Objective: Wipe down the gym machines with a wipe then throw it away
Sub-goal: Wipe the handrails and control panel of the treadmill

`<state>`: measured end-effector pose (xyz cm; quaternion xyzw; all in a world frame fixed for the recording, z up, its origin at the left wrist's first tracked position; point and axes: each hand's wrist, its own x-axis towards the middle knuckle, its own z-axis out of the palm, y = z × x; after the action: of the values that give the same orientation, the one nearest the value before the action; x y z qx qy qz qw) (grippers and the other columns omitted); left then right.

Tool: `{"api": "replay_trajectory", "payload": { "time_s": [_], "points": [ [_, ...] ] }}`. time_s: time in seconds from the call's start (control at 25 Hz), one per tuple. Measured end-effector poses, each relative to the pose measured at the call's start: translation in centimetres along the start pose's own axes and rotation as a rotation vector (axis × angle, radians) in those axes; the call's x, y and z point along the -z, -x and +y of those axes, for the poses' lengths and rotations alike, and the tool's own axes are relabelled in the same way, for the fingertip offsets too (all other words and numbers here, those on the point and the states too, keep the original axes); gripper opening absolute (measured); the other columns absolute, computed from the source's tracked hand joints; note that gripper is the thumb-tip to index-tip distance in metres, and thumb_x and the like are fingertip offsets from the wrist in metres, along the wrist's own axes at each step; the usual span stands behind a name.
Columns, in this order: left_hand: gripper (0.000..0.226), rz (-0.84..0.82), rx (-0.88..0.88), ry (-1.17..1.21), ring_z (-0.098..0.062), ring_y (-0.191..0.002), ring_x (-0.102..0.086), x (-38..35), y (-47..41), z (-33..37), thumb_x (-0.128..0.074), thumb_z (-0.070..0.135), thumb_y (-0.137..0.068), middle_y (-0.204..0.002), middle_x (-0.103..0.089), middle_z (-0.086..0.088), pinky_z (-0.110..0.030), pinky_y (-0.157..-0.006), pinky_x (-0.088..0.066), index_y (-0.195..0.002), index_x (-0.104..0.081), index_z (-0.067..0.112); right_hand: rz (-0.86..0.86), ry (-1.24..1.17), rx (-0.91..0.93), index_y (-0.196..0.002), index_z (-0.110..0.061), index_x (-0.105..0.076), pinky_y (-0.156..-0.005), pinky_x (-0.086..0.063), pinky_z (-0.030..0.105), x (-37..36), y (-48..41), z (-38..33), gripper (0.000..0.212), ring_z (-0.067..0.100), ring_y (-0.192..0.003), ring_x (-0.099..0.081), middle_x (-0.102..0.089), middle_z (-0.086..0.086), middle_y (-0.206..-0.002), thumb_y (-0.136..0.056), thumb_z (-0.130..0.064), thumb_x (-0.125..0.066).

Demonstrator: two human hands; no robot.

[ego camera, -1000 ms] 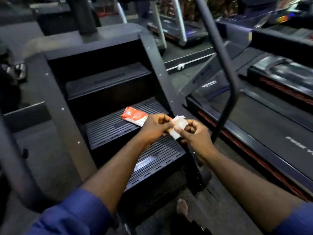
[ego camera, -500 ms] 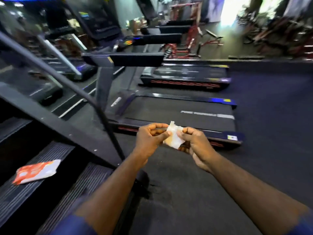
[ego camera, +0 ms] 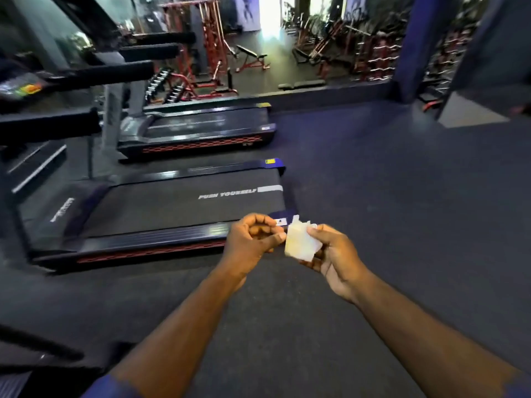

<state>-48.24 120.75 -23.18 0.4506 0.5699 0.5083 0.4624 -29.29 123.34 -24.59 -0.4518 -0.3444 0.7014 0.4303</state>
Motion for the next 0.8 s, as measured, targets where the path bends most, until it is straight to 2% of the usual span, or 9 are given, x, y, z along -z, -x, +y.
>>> {"api": "replay_trajectory", "payload": {
  "time_s": [0.12, 0.2, 0.4, 0.6, 0.68, 0.8],
  "points": [
    [0.049, -0.065, 0.018, 0.009, -0.018, -0.086, -0.075, -4.8, -5.1, 0.1, -0.091, -0.003, -0.074, -0.1, -0.079, -0.017, -0.032, -0.081, -0.064, -0.116, -0.065, 0.001, 0.025, -0.002, -0.002, -0.095, -0.015, -0.063, -0.08, -0.057, 0.042, 4.6, -3.9, -2.2, 0.007, 0.031, -0.097, -0.073, -0.074, 0.016, -0.104, -0.099, -0.02, -0.062],
    [0.051, -0.102, 0.011, -0.022, -0.018, -0.084, -0.074, -7.0, -9.0, -0.5, -0.093, -0.002, -0.071, -0.098, -0.079, -0.015, -0.032, -0.083, -0.064, -0.114, -0.068, 0.004, 0.05, -0.016, -0.015, -0.104, -0.012, -0.063, -0.081, -0.059, 0.043, 6.7, -7.3, -3.1, 0.01, 0.033, -0.1, -0.073, -0.074, 0.02, -0.11, -0.098, -0.019, -0.064],
    [0.039, -0.119, -0.012, -0.022, -0.012, -0.076, -0.07, -12.0, -22.4, -3.8, -0.094, 0.001, -0.072, -0.09, -0.078, -0.016, -0.024, -0.073, -0.058, -0.104, -0.072, 0.005, 0.108, 0.01, -0.059, -0.11, -0.01, -0.063, -0.068, -0.061, 0.038, 10.8, -19.4, -6.2, 0.016, 0.03, -0.092, -0.076, -0.075, 0.018, -0.108, -0.099, -0.021, -0.065],
    [0.032, -0.196, 0.057, -0.016, -0.012, -0.075, -0.068, -15.9, -37.5, -3.5, -0.091, 0.006, -0.078, -0.087, -0.076, -0.012, -0.021, -0.066, -0.054, -0.105, -0.074, 0.007, 0.167, 0.011, -0.097, -0.112, -0.01, -0.065, -0.071, -0.06, 0.039, 13.4, -32.6, -12.6, 0.018, 0.03, -0.097, -0.074, -0.075, 0.018, -0.113, -0.099, -0.023, -0.065],
    [0.024, -0.238, 0.047, -0.042, -0.014, -0.075, -0.066, -17.8, -43.5, -2.6, -0.091, 0.008, -0.08, -0.086, -0.075, -0.012, -0.022, -0.065, -0.054, -0.099, -0.078, 0.01, 0.183, -0.001, -0.092, -0.113, -0.009, -0.066, -0.071, -0.06, 0.038, 14.5, -37.6, -15.7, 0.02, 0.03, -0.098, -0.074, -0.075, 0.017, -0.113, -0.099, -0.023, -0.066],
    [0.014, -0.244, 0.003, -0.058, -0.014, -0.076, -0.067, -20.9, -52.0, -1.7, -0.09, 0.009, -0.081, -0.085, -0.077, -0.008, -0.03, -0.07, -0.055, -0.09, -0.08, 0.015, 0.196, -0.044, -0.077, -0.111, -0.01, -0.066, -0.071, -0.06, 0.037, 16.8, -44.9, -19.5, 0.019, 0.033, -0.104, -0.074, -0.075, 0.016, -0.112, -0.098, -0.023, -0.067]
  ]
}}
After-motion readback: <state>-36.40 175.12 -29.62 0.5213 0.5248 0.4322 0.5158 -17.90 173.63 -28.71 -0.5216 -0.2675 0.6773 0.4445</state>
